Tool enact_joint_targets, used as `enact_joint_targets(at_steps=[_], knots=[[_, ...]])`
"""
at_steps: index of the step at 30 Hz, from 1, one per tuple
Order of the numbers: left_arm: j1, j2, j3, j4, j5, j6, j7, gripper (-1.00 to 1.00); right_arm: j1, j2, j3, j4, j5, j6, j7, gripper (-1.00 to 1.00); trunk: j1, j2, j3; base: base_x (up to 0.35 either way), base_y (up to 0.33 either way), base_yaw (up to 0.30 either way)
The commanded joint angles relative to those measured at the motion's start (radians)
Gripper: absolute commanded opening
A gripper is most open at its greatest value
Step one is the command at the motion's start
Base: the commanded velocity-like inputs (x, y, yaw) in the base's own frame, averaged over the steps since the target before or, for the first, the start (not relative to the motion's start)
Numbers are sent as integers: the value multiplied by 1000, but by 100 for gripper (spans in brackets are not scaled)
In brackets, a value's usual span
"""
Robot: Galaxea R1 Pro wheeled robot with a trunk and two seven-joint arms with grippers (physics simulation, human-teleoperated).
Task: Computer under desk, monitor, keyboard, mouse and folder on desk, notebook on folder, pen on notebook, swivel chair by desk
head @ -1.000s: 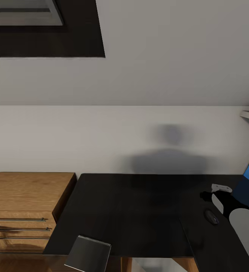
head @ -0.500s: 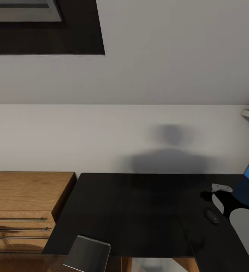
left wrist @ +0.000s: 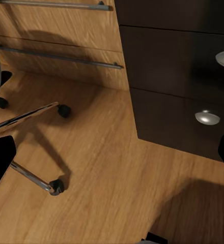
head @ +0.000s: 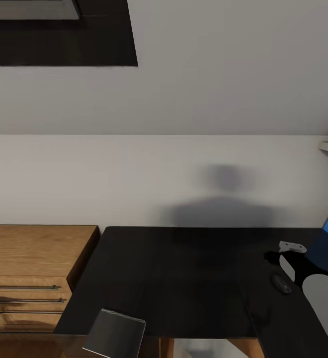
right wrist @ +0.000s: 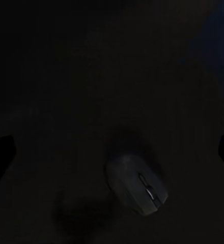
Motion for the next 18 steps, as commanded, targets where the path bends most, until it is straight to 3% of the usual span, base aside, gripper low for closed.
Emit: enact_joint_targets(at_steps=[1,18], knots=[[0,1,-8,-2,6,-2,6,100,0,0,-4,-2,4,6,-1,100,4,-8,-4,0,0,0],[0,1,-6,-2,6,-2,6,100,0,0,-4,0,5,6,-1,100,69,-127,-58,0,0,0]])
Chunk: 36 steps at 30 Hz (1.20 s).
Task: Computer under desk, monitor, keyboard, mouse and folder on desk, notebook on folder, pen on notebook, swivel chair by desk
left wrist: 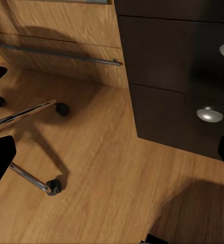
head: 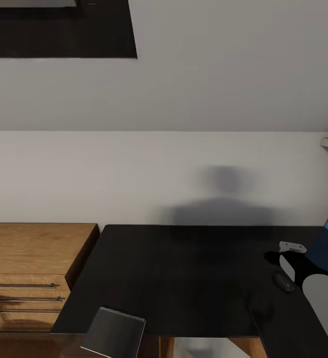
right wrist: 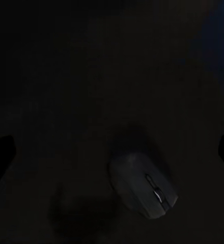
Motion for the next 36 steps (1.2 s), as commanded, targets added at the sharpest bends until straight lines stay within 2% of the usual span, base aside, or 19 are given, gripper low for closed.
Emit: enact_joint_targets(at_steps=[1,10,17,31,34,36], knots=[[0,1,-8,-2,6,-2,6,100,0,0,-4,-2,4,6,-1,100,4,-8,-4,0,0,0],[0,1,-7,-2,6,-2,6,100,0,-2,-7,2,5,13,-9,100,39,-71,-32,0,0,0],[0,1,-7,-2,6,-2,7,100,0,-17,-8,3,4,18,-11,100,65,-120,-54,0,0,0],[0,1,-8,-2,6,-2,5,100,0,-26,-10,1,0,17,-2,100,119,-218,-98,0,0,0],[0,1,-9,-13,5,-3,-2,100,0,-27,-10,1,-1,17,-1,100,131,-239,-108,0,0,0],[0,1,-8,-53,6,-3,-3,100,0,-27,-10,1,-1,17,-1,100,138,-253,-114,0,0,0]])
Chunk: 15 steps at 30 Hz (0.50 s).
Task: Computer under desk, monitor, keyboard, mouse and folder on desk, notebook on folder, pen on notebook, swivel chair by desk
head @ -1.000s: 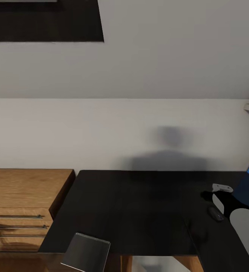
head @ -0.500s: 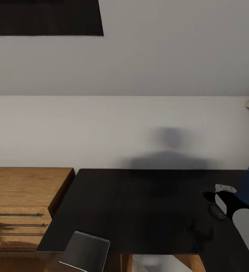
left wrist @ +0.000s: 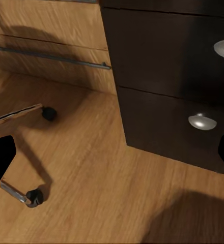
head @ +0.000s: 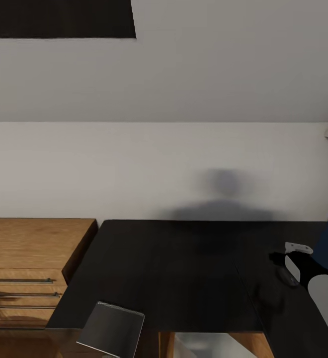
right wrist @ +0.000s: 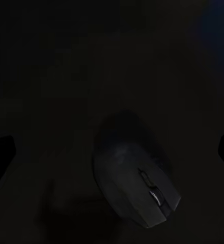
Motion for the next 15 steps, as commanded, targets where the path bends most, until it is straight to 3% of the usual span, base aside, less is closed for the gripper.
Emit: enact_joint_targets(at_steps=[1,8,12,13,14,15], knots=[[1,2,-7,-21,6,-1,7,100,0,0,-4,-2,3,6,-1,100,4,-8,-4,0,0,0],[25,3,-8,-134,6,10,8,100,0,0,-4,-2,3,6,-1,100,31,-57,-26,0,0,0],[65,8,-8,-248,6,76,9,100,0,0,-4,-2,3,6,-1,100,46,-85,-39,0,0,0],[91,14,-8,-311,6,128,9,100,0,0,-4,-2,3,6,-1,100,50,-92,-42,0,0,0],[154,36,-8,-457,7,246,10,100,0,0,-4,-2,3,6,-1,100,54,-99,-45,0,0,0],[183,48,-8,-527,8,297,10,100,0,-1,-4,-2,3,6,-1,100,58,-106,-48,0,0,0]])
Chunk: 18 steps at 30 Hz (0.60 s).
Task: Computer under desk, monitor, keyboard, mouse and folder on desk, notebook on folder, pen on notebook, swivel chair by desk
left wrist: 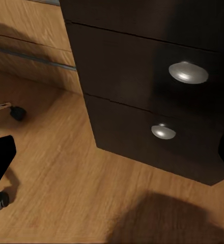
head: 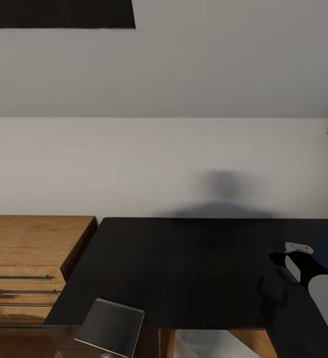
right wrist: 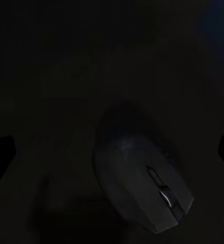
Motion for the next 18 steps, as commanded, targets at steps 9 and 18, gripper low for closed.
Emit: enact_joint_targets(at_steps=[9,18], knots=[[58,44,-7,-162,107,113,7,100,0,-2,-4,-2,3,2,-1,100,35,-64,-29,0,0,0],[63,50,-8,-166,125,127,7,100,0,-10,-4,-4,5,-2,-3,100,62,-113,-51,0,0,0]])
